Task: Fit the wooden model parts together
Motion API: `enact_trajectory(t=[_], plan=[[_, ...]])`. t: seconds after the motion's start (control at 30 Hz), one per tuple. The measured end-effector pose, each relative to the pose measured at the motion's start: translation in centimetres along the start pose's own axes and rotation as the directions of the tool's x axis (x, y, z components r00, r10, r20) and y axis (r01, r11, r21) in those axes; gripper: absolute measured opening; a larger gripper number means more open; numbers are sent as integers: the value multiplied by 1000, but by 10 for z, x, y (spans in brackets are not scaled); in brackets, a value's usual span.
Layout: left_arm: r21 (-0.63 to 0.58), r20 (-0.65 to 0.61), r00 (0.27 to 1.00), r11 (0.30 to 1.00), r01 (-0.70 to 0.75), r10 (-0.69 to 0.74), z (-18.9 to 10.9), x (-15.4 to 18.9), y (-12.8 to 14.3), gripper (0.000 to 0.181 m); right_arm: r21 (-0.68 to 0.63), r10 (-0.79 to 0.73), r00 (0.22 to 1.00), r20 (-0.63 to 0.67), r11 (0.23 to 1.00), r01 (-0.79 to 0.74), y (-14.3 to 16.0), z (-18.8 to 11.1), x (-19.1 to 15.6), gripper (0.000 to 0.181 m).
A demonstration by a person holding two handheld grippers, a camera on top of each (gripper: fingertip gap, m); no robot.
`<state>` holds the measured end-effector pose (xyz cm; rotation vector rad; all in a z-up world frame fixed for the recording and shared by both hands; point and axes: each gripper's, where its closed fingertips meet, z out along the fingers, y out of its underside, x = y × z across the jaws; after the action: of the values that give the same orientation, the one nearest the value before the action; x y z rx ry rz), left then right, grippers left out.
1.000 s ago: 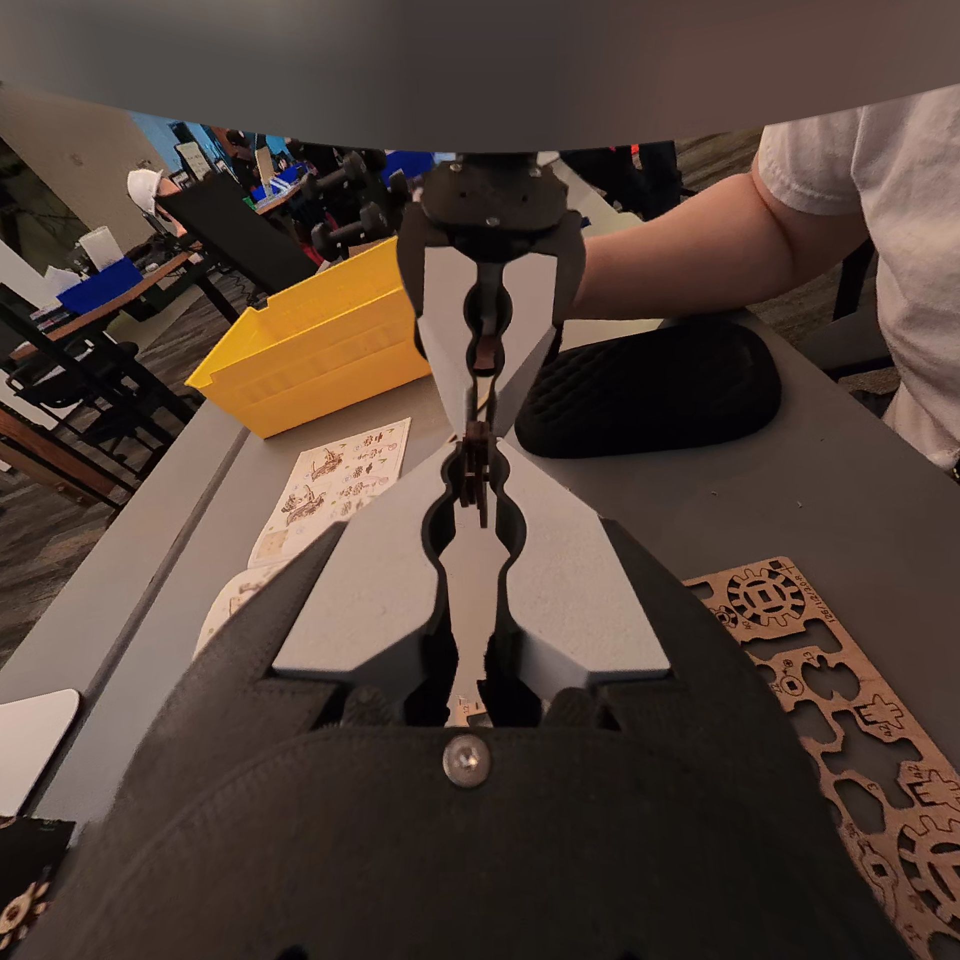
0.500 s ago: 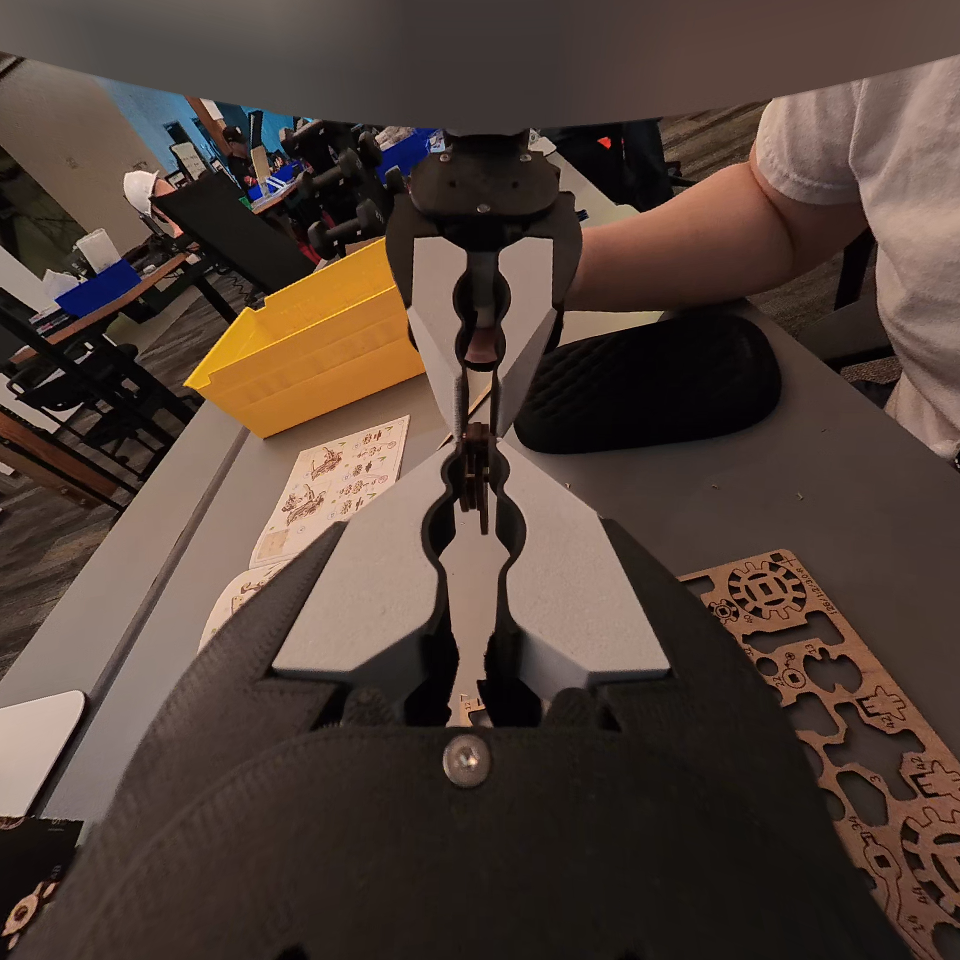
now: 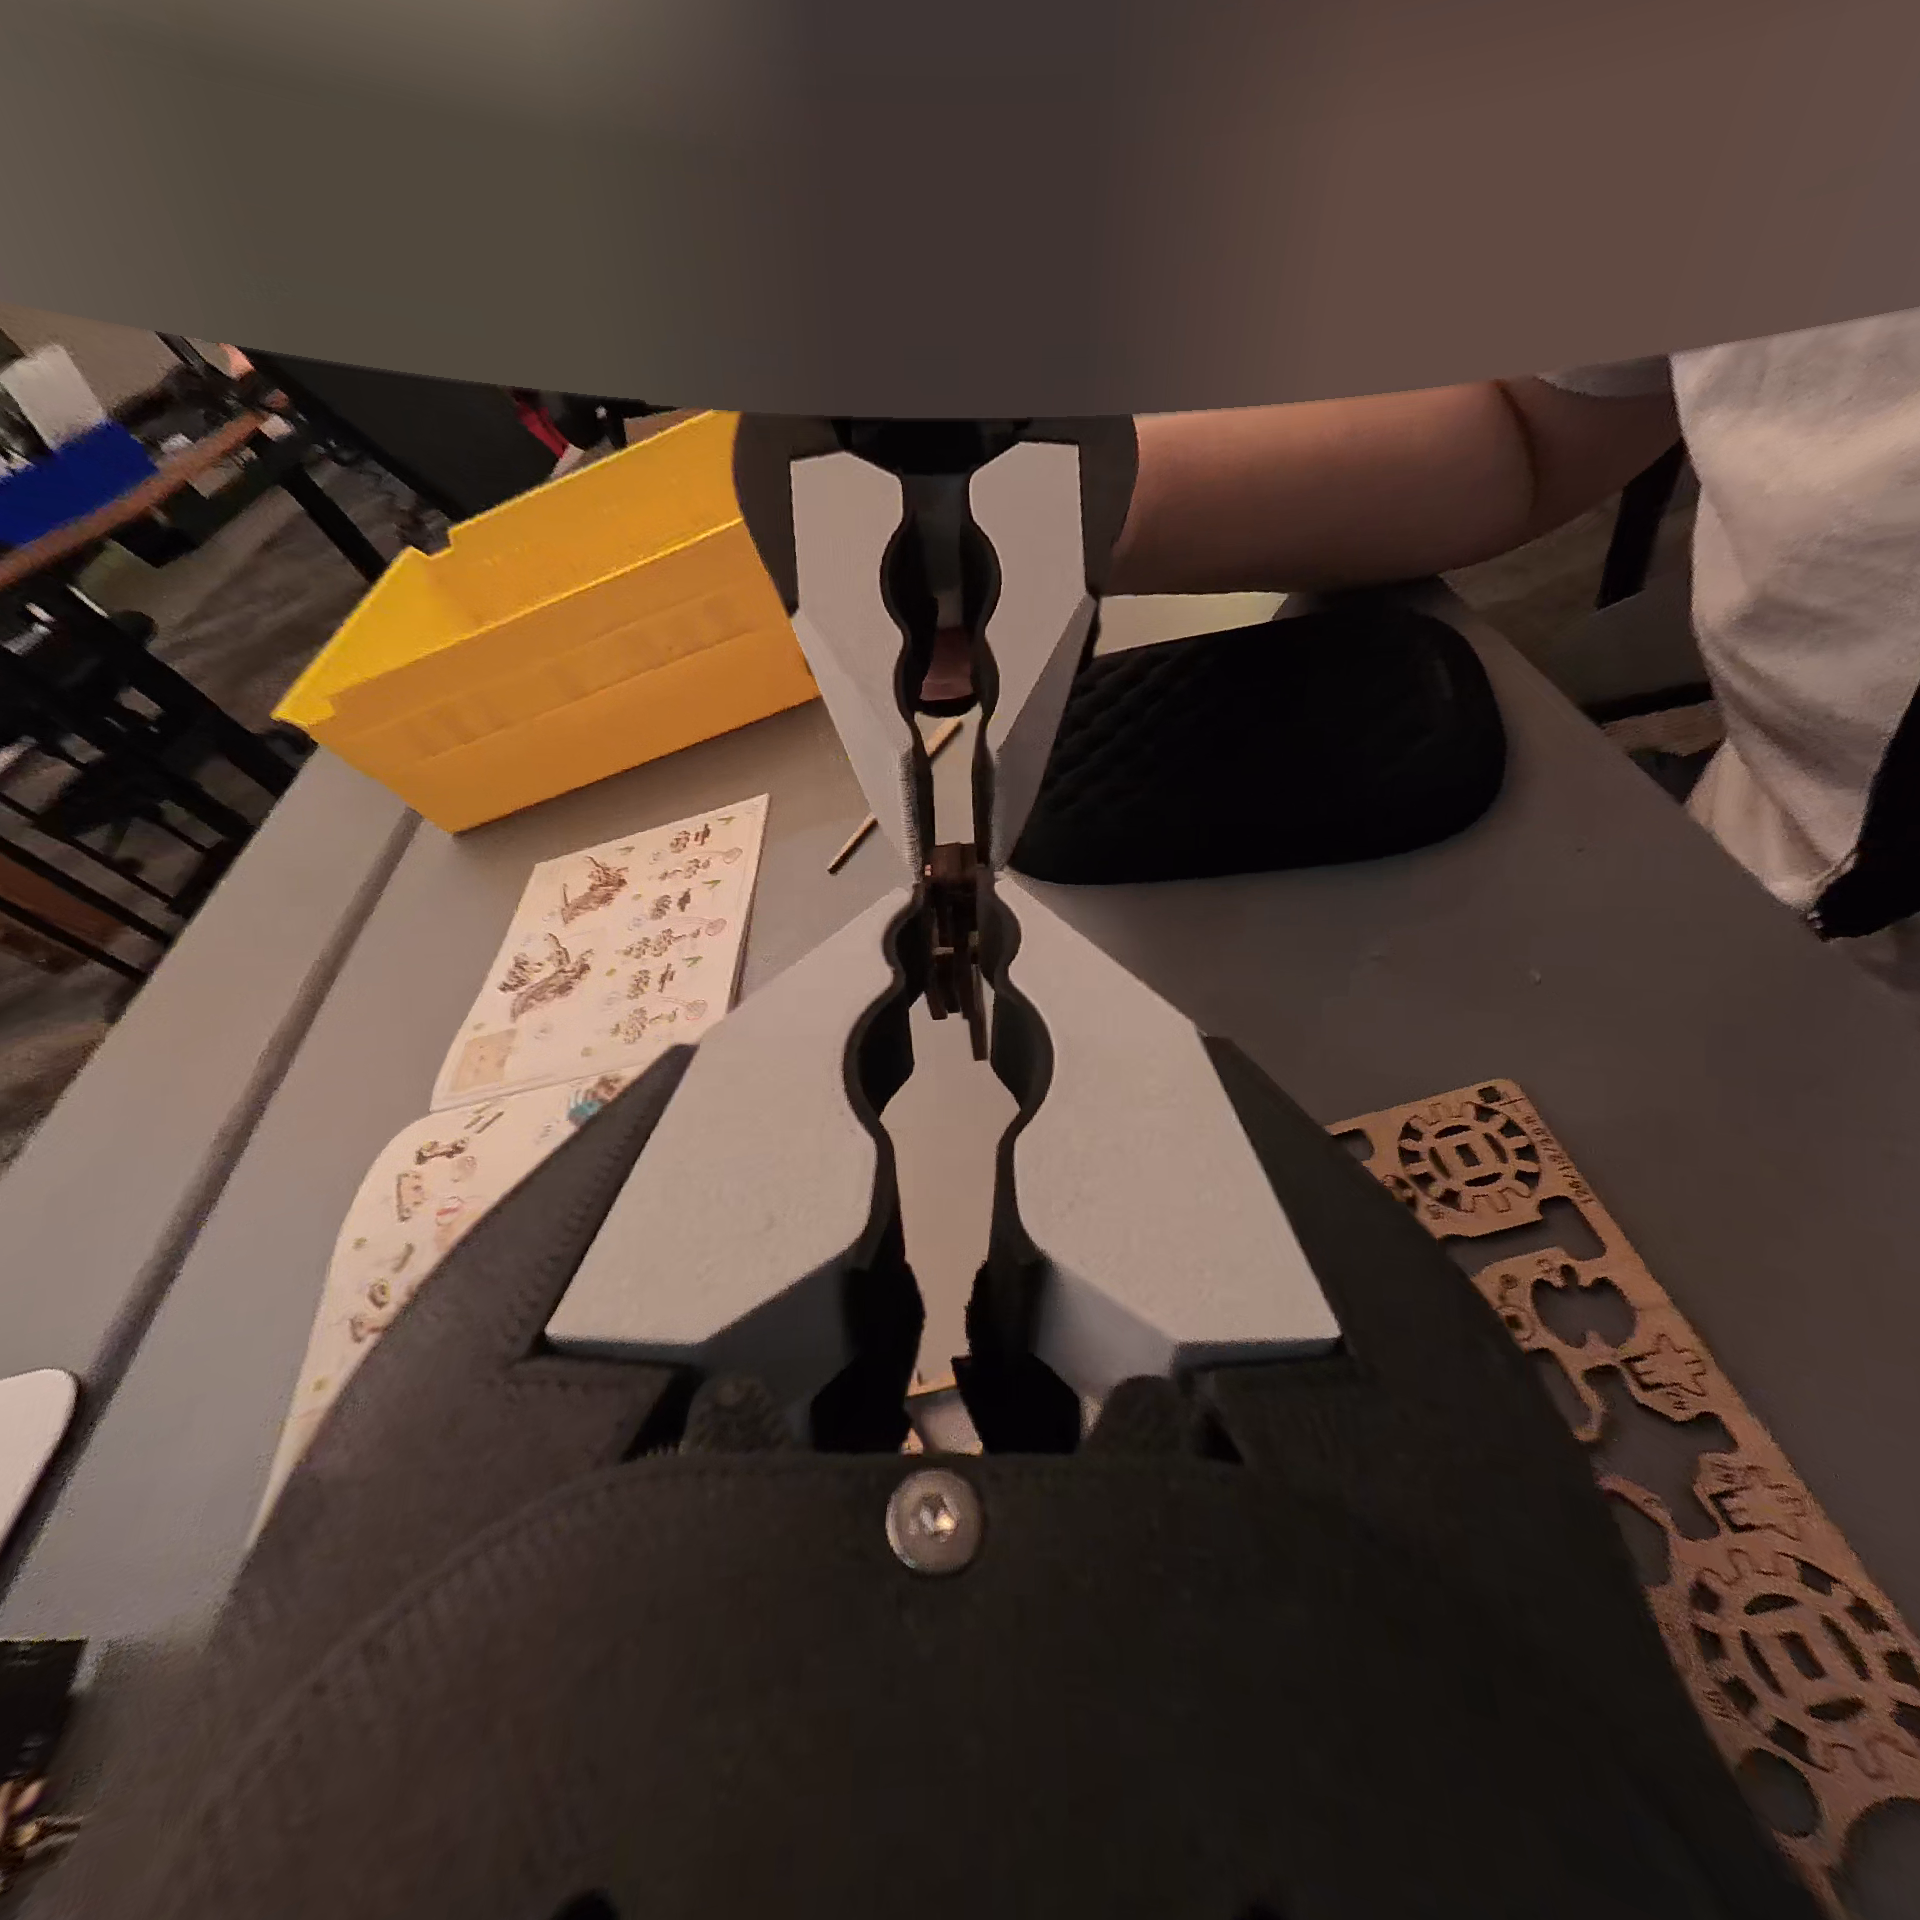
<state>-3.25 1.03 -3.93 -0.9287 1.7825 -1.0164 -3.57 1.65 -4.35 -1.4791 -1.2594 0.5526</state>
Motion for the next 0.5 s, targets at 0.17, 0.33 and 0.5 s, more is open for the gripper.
enact_trajectory(t=[0.17,0.33,0.5], plan=[[-7,0,998,998,70,-70,0,-7,5,7,9,77,997,-5,997,-77,4,2,7,7],[11,-23,978,978,208,-208,3,-10,9,7,20,196,979,50,980,-197,10,2,9,7],[54,-115,819,819,571,-563,1,-24,5,9,112,532,819,216,819,-562,7,-2,22,7]])
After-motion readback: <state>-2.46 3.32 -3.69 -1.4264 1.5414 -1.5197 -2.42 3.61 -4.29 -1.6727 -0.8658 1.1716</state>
